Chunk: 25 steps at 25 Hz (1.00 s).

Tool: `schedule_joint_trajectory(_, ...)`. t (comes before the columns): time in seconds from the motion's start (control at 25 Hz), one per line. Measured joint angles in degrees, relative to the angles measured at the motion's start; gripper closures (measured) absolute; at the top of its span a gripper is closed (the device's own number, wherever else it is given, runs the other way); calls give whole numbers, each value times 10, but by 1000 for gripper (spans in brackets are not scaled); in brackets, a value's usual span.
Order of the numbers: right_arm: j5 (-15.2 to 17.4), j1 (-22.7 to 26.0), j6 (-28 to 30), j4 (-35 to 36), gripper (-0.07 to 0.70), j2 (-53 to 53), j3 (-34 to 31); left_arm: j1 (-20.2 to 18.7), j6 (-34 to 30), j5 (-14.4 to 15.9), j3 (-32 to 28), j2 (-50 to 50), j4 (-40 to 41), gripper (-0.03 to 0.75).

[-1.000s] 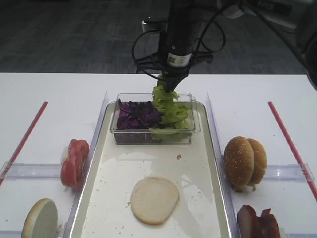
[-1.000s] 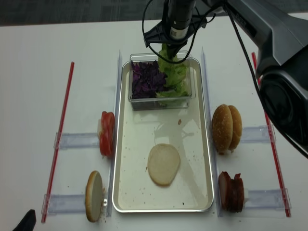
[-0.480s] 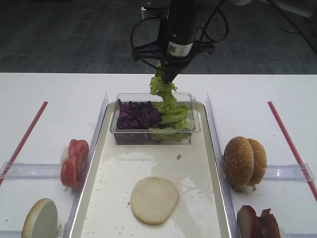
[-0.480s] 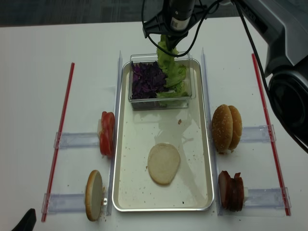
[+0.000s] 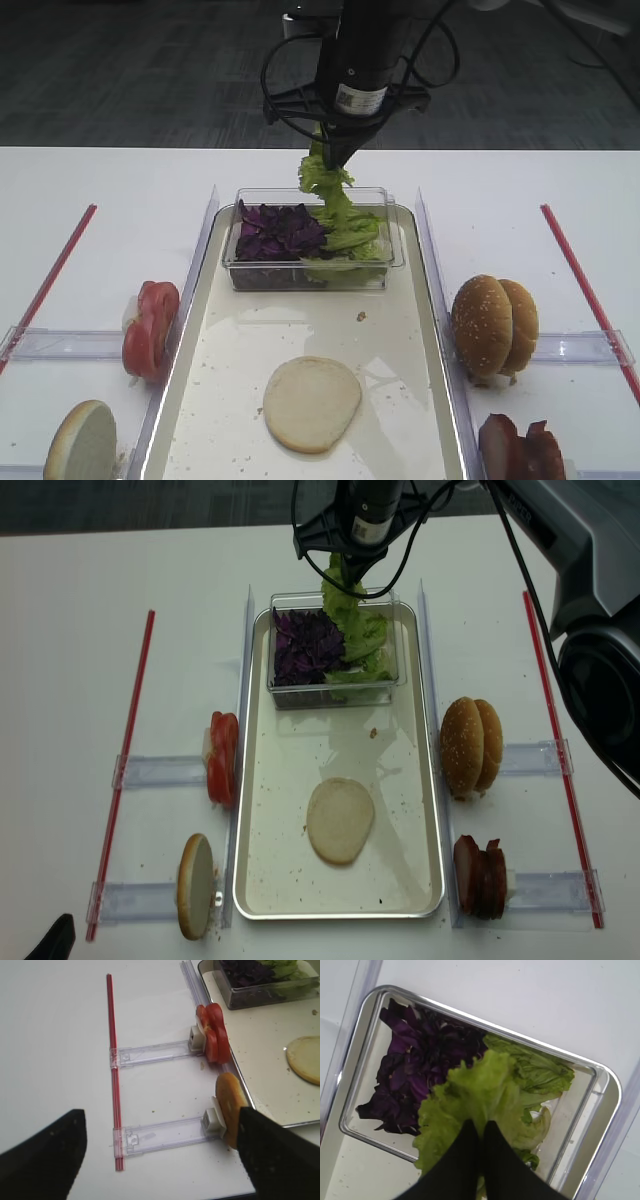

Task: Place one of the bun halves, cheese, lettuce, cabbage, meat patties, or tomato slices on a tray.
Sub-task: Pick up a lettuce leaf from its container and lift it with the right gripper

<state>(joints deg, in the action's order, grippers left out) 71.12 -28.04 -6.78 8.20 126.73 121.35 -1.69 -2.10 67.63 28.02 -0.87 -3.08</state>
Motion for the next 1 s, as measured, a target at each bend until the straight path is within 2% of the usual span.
schedule_joint_trajectory(0.2,0,0,1,0,577,-9,-7,0,0,0,0,0,0,150)
schedule_joint_trajectory(0.56,0,0,5,11,577,-58,-95,0,0,0,0,0,0,150)
schedule_joint_trajectory(1.0,-1,-18,10,18,577,-129,-164,0,0,0,0,0,0,150)
